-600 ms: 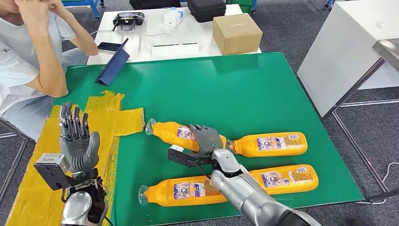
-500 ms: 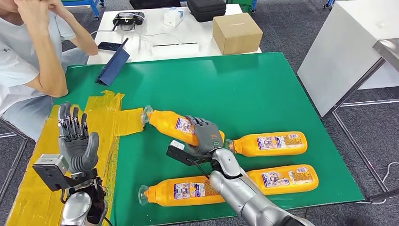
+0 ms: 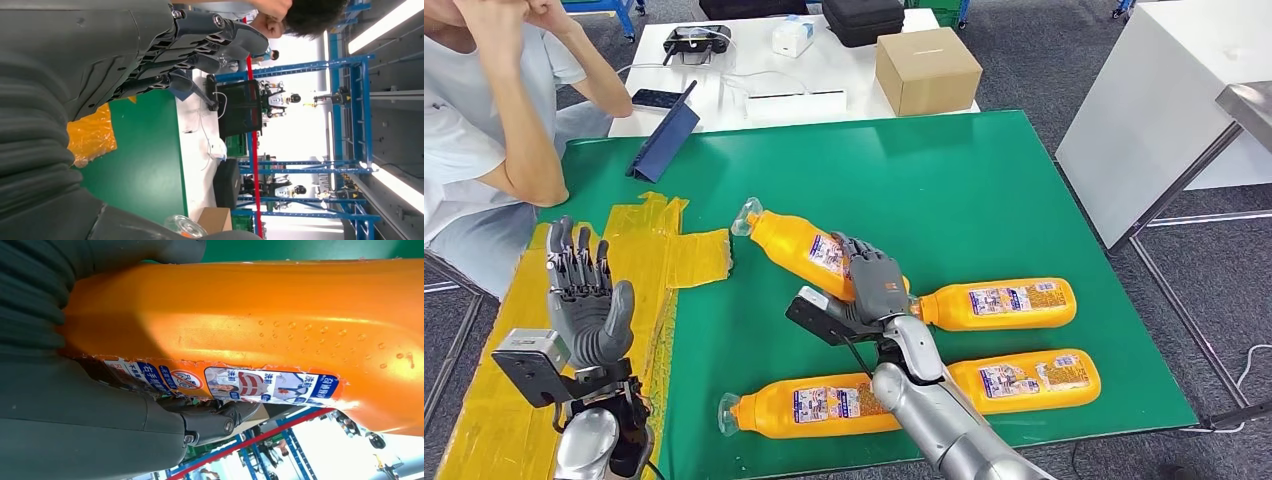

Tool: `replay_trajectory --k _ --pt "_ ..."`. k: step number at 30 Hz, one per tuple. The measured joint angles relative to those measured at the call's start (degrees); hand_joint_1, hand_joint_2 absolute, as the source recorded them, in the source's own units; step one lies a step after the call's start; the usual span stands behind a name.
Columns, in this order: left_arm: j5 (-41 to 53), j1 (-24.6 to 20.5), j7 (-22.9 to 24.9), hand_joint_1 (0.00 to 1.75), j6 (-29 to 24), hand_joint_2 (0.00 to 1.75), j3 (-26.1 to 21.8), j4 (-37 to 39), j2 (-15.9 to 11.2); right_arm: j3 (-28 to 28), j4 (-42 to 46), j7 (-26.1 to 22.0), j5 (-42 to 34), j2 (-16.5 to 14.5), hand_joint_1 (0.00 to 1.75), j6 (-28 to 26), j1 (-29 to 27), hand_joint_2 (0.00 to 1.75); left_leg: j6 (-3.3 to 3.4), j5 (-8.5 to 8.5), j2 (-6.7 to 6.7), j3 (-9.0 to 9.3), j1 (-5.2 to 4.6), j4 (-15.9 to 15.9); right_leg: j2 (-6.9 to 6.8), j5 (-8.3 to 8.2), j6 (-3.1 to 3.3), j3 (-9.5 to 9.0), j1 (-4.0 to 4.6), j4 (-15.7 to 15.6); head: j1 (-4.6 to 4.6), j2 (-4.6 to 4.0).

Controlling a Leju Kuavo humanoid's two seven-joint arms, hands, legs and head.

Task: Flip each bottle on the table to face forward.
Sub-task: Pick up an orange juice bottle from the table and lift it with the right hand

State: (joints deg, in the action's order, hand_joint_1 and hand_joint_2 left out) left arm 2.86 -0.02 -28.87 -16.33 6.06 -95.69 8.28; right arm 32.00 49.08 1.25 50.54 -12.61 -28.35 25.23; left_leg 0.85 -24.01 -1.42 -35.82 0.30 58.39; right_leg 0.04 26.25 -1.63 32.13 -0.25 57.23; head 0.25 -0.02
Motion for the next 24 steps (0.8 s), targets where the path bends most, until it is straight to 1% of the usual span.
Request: replay_trajectory --k 3,5,7,9,11,13,15,17,19,20,22,24 --pt "0.0 0.0 0.0 0.0 0.0 1.75 0.0 0.0 0.0 0.0 0.3 -0.2 -0.1 0.0 1.75 -0.1 -0.1 1.75 0.0 0.0 0.0 0.0 0.0 0.0 0.0 0.0 0.0 0.01 0.0 0.0 -0.01 0.0" --pt "0.0 0.0 0.0 0.0 0.0 1.75 0.1 0.0 0.0 -0.4 0.9 -2.0 -1.3 0.0 1.75 -1.9 -0.6 1.75 0.0 0.0 -0.02 -0.01 0.0 0.0 -0.01 0.0 0.0 0.02 0.0 0.0 0.0 0.0" --pt "0.4 0.0 0.2 0.0 0.3 1.75 0.4 0.0 0.0 -1.5 2.6 -6.1 -3.7 -0.1 1.75 -5.9 -1.9 1.75 0.0 0.0 -0.05 -0.02 0.0 0.0 -0.02 0.0 0.0 0.04 0.0 0.0 -0.01 0.0" --pt "2.1 -0.2 1.5 0.0 1.0 1.75 1.5 0.1 -0.3 -3.2 5.9 -11.1 -6.7 -0.2 1.75 -9.6 -3.9 1.75 0.0 0.0 -0.06 -0.03 0.0 0.0 -0.02 0.0 0.0 0.06 -0.01 0.0 -0.01 0.0" --pt "4.7 -0.7 3.9 0.0 1.9 1.75 3.1 0.6 -0.7 -5.0 9.9 -15.2 -9.5 -0.2 1.75 -10.9 -6.2 1.75 0.0 0.0 -0.06 -0.06 0.0 0.0 -0.02 0.0 0.0 0.07 -0.01 0.0 0.0 0.0" --pt "5.8 -1.7 6.3 0.0 3.2 1.75 5.0 1.6 -1.3 -6.3 13.9 -18.3 -12.5 -0.3 1.75 -10.9 -8.6 1.75 0.0 0.0 -0.05 -0.08 -0.01 0.0 -0.02 0.0 0.0 0.08 -0.02 0.0 0.0 0.0" --pt "4.7 -2.9 8.6 0.0 5.9 1.75 6.9 2.7 -1.9 -6.9 17.6 -20.7 -16.1 -0.3 1.75 -9.8 -10.7 1.75 0.0 0.0 -0.04 -0.08 -0.01 0.0 -0.01 0.0 0.0 0.1 -0.02 0.0 -0.01 0.0" --pt "1.2 -4.6 11.3 0.0 11.3 1.75 8.9 3.7 -2.7 -7.2 20.3 -23.8 -20.6 -0.2 1.75 -7.6 -12.0 1.75 0.0 0.0 -0.04 -0.08 -0.01 0.0 -0.01 0.0 0.0 0.11 -0.02 0.0 -0.01 0.0" --pt "-3.4 -6.9 13.9 0.0 17.3 1.75 11.0 4.9 -3.5 -7.1 22.1 -27.8 -24.4 -0.2 1.75 -6.0 -12.9 1.75 0.0 0.02 -0.05 -0.08 0.0 0.0 -0.03 -0.01 0.0 0.09 -0.03 0.0 -0.01 0.0" --pt "-4.9 -8.1 14.9 0.0 19.1 1.75 12.2 5.5 -3.7 -6.9 22.9 -29.3 -25.3 -0.2 1.75 -5.7 -13.3 1.75 0.0 0.03 -0.06 -0.08 0.0 0.0 -0.03 -0.01 0.0 0.07 -0.02 0.0 -0.01 0.0" --pt "-6.4 -10.4 15.9 0.0 20.5 1.75 14.3 6.7 -4.1 -6.3 24.1 -30.5 -25.9 -0.3 1.75 -5.6 -13.9 1.75 0.01 0.03 -0.04 -0.07 0.0 0.0 -0.02 -0.07 0.07 0.06 -0.01 0.0 -0.01 0.0" --pt "-7.0 -11.7 16.3 0.0 20.8 1.75 15.8 7.5 -4.4 -5.8 24.9 -30.6 -26.2 -0.3 1.75 -5.7 -14.1 1.75 0.0 0.03 0.01 -0.07 0.0 0.0 -0.01 -0.12 0.15 0.09 -0.01 0.0 -0.01 0.0"
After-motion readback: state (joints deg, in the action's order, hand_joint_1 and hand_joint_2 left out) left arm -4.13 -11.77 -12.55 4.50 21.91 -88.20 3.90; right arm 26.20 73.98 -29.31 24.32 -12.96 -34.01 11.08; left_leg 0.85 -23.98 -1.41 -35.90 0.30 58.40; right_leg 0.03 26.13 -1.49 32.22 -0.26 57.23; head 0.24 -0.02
